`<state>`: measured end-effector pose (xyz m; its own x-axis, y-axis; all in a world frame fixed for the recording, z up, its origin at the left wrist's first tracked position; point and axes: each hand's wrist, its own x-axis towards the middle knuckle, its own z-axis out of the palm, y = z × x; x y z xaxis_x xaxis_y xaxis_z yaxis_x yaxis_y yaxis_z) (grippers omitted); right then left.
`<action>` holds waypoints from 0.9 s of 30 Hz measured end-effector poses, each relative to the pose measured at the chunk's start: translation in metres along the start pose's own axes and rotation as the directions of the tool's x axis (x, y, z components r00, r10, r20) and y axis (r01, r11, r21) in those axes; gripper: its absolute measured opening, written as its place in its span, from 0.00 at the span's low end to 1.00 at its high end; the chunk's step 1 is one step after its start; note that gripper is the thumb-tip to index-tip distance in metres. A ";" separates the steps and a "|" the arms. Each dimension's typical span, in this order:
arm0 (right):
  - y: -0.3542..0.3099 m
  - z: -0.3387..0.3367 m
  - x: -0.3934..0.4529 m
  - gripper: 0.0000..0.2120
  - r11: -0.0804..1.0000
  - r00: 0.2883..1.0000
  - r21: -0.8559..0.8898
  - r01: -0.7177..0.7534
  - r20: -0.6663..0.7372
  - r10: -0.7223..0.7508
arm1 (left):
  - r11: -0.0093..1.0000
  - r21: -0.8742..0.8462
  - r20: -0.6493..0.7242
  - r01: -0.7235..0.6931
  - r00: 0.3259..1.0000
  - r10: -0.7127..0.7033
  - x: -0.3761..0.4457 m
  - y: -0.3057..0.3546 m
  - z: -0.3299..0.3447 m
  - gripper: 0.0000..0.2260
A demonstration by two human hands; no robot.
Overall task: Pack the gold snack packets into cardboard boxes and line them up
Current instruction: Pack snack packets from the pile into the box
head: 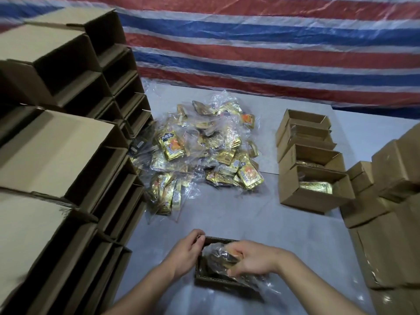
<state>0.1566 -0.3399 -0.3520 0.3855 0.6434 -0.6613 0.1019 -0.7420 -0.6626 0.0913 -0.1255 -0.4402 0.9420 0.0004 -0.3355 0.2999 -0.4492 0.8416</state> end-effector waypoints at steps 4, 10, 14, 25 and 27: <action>0.000 0.011 0.016 0.08 0.961 0.996 -0.276 -0.013 0.083 0.038 | 0.999 -0.034 0.010 -0.010 1.000 0.010 0.001 -0.002 0.003 0.07; 0.016 0.046 0.044 0.20 0.812 1.000 -0.583 -0.001 0.012 0.009 | 0.999 -0.014 0.016 -0.030 0.999 0.030 -0.004 -0.007 0.009 0.07; 0.024 0.068 0.064 0.29 0.675 0.989 -0.724 -0.142 -0.135 0.063 | 0.999 -0.022 -0.034 -0.047 0.998 0.046 -0.008 -0.007 0.013 0.07; 0.026 0.060 0.028 0.15 0.991 0.960 -0.133 -0.036 -0.280 -0.003 | 0.997 0.005 -0.028 -0.073 0.997 0.074 -0.004 -0.007 0.012 0.05; 0.020 0.067 0.029 0.13 0.976 0.955 -0.197 -0.090 -0.295 0.029 | 0.996 0.019 -0.050 -0.082 0.995 0.083 -0.003 -0.007 0.013 0.06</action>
<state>0.1083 -0.3238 -0.4076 0.6417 0.5377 -0.5468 0.2457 -0.8196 -0.5176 0.0840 -0.1341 -0.4510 0.9701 0.0081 -0.2426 0.2185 -0.4646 0.8582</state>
